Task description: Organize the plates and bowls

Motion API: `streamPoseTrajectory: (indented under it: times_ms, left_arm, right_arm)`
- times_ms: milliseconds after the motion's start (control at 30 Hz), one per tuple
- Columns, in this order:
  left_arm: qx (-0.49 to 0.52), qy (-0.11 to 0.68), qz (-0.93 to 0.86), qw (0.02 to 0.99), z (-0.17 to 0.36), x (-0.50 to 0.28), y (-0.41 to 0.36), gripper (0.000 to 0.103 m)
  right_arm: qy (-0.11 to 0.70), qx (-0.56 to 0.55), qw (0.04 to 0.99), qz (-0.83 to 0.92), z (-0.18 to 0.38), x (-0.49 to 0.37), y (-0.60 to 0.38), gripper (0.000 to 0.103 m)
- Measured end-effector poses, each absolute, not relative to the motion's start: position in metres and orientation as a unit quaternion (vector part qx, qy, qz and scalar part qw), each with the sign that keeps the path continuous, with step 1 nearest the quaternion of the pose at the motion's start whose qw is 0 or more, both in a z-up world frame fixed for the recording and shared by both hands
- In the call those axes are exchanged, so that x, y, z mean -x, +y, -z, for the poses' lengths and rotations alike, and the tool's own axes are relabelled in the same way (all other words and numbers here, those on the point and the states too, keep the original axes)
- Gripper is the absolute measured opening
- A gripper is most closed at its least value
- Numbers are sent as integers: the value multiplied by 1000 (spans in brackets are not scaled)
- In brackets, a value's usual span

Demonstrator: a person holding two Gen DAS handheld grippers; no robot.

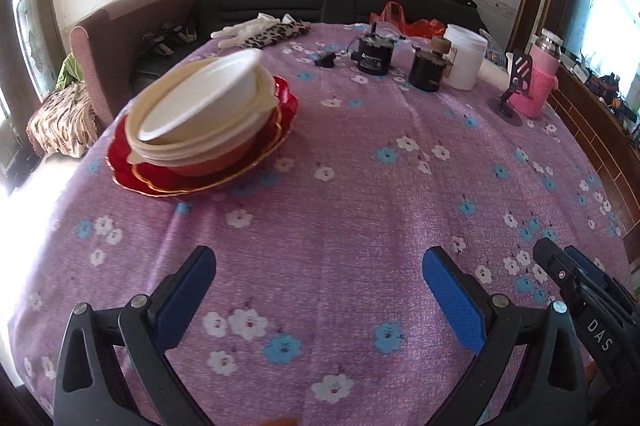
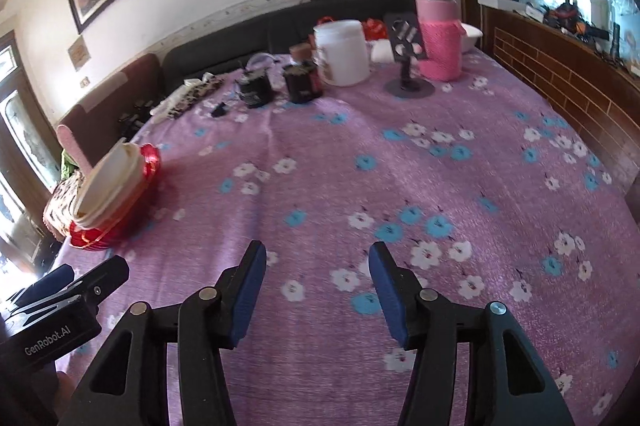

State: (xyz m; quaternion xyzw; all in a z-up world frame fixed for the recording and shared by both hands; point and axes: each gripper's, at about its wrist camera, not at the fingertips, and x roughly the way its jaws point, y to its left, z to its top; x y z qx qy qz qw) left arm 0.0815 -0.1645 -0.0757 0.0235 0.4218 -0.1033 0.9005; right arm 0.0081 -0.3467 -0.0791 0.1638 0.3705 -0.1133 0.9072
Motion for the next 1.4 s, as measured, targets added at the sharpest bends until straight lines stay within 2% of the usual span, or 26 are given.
streamPoseTrajectory:
  times_ms: [100,200,333,533,633,767,933,1400]
  left_arm:
    - [-34,432,101,896,93,-90,-180,103]
    - [-38,434,95,895,103,-95,-184,103]
    - [-41,437,91,894,117,-100,-187,103]
    - [-54,422,100,899,120,-94,-191,103]
    - [-58,452,107,884,130,-101,-194,103]
    - [-55,449,106,886,128,-102,-193,103]
    - [-54,449,106,886,130,-102,-194,103]
    - [-55,449,106,886,130,-102,-195,103]
  right_arm:
    - [384,-161,900,132,97,-7,-360,58]
    - [398,-156,893,141,109,-9,-365,66]
    - [412,-139,887,154,125,-12,-364,67]
    - [422,-114,886,152,127,-17,-355,82]
    - [433,-97,883,154,129,-21,-349,89]
    - [441,-95,877,164,131,-23,-350,98]
    - [445,-98,873,174,133,-22,-353,102]
    - [446,-101,869,189,133,-21,-355,102]
